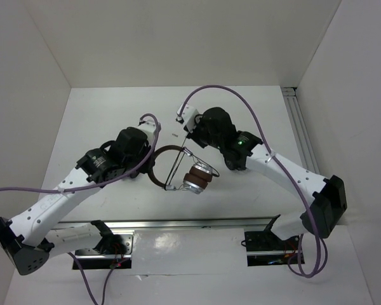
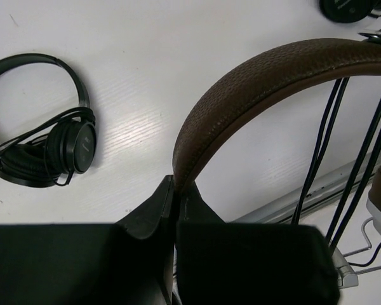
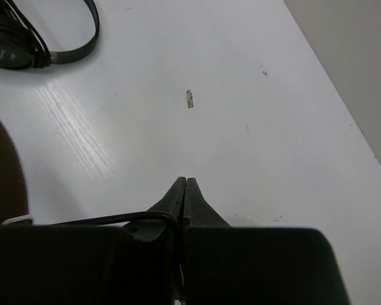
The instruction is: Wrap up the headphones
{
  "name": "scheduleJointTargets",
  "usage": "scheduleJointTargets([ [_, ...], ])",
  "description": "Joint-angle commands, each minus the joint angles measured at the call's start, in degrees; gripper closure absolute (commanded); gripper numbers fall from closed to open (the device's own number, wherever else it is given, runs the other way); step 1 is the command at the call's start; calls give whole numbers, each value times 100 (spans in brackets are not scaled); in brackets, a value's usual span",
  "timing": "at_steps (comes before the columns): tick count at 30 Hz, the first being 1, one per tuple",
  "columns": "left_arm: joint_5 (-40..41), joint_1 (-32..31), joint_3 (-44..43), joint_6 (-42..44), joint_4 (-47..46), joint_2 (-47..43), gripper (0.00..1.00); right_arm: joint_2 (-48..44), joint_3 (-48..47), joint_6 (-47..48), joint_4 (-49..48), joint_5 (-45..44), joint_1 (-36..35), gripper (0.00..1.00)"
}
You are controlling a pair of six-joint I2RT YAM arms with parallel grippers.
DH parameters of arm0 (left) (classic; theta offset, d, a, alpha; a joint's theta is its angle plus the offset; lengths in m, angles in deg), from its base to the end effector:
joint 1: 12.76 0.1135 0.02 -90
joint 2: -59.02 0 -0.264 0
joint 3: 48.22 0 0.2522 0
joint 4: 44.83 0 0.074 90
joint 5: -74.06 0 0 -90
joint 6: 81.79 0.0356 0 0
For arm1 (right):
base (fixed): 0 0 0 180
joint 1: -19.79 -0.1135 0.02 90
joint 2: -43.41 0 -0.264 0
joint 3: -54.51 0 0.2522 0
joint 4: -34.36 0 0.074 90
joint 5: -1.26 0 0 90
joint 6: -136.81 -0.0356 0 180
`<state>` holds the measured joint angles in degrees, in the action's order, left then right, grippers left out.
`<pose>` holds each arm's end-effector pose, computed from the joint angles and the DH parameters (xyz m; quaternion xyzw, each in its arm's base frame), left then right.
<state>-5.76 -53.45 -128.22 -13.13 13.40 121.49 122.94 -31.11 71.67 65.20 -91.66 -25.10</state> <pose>0.1718 -0.1394 0.3525 0.1157 0.8986 -0.1449 0.3976 0.2296 0.2262 0.3540 -0.4701 0.6986 0.0726 0.5345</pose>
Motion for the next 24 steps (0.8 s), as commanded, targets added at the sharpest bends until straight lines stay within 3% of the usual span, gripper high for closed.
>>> scheduleJointTargets([
  [1, -201, -45, -74, 157, 518, -298, 100, 168, -118, -113, -856, -236, 375, 100],
  [6, 397, -45, -425, -10, 581, -456, 100, 361, -13, -271, -1058, 220, 691, 93],
  [11, 204, -45, -548, 148, -8, -561, 100, 678, -179, -570, -953, 1749, 1043, 81],
  [17, 204, -45, -601, 86, -605, -561, 100, 731, -49, -710, -1110, 2225, 1157, 68],
  [20, 152, -45, -653, 86, -773, -448, 100, 661, 136, -781, -1260, 2401, 1288, 68],
  [24, 405, -45, -829, 25, -773, -272, 100, 661, 251, -904, -1470, 2515, 1342, 93],
])
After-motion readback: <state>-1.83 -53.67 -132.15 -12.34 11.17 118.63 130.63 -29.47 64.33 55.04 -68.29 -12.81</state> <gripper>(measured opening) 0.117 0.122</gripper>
